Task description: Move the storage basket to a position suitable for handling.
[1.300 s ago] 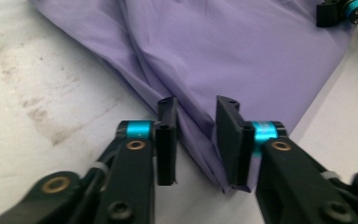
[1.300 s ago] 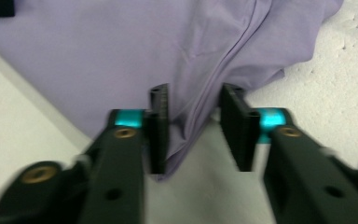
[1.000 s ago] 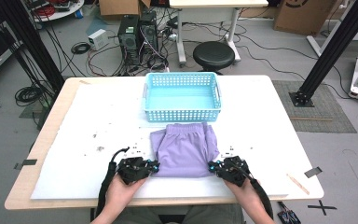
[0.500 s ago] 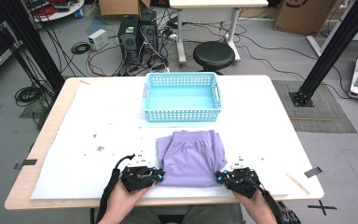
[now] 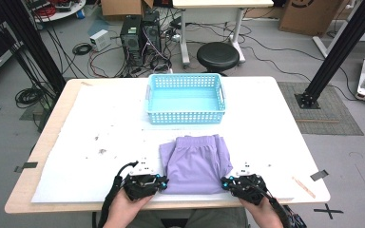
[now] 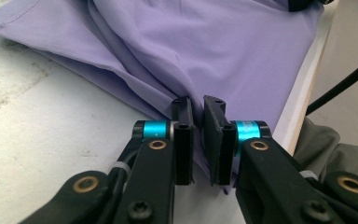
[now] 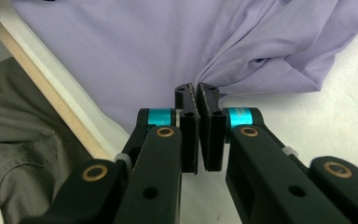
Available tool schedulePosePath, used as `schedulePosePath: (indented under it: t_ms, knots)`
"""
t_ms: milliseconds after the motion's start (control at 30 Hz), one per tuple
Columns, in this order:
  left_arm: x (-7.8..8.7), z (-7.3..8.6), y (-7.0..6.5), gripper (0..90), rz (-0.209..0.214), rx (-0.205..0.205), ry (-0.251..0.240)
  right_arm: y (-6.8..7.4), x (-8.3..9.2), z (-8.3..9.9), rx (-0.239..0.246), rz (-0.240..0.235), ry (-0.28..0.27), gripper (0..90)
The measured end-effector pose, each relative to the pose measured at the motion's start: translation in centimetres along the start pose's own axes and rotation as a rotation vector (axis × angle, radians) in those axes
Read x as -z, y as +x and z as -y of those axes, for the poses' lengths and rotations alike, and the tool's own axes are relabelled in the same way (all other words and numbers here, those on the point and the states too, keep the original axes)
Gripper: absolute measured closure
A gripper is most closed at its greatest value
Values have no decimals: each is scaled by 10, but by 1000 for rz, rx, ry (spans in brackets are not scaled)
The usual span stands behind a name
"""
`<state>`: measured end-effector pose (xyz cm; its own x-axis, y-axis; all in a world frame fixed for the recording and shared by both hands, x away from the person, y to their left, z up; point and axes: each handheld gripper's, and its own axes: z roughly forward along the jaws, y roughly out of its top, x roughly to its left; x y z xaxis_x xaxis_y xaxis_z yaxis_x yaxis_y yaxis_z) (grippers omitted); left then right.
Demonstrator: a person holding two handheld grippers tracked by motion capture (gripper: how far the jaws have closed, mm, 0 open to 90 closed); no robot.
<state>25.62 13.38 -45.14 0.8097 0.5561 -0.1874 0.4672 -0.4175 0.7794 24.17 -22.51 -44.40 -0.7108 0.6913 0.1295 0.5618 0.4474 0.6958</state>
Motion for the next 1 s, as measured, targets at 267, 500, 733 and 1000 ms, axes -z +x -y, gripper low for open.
schedulePosePath:
  t_ms: [267, 500, 733, 1000]
  knots:
    - [13, -11, 19, 410, -19, -7, -57, -9, 6, -9, 14, 67, -88, 520]
    - [25, -35, 46, 346, -56, -35, -154, -34, 11, -32, 42, 101, -171, 405]
    - [31, -56, 78, 346, -121, -26, -204, -77, 14, -69, 73, 134, -270, 306]
    - [20, -75, 133, 337, -160, 15, -191, -122, 5, -108, 71, 111, -308, 298]
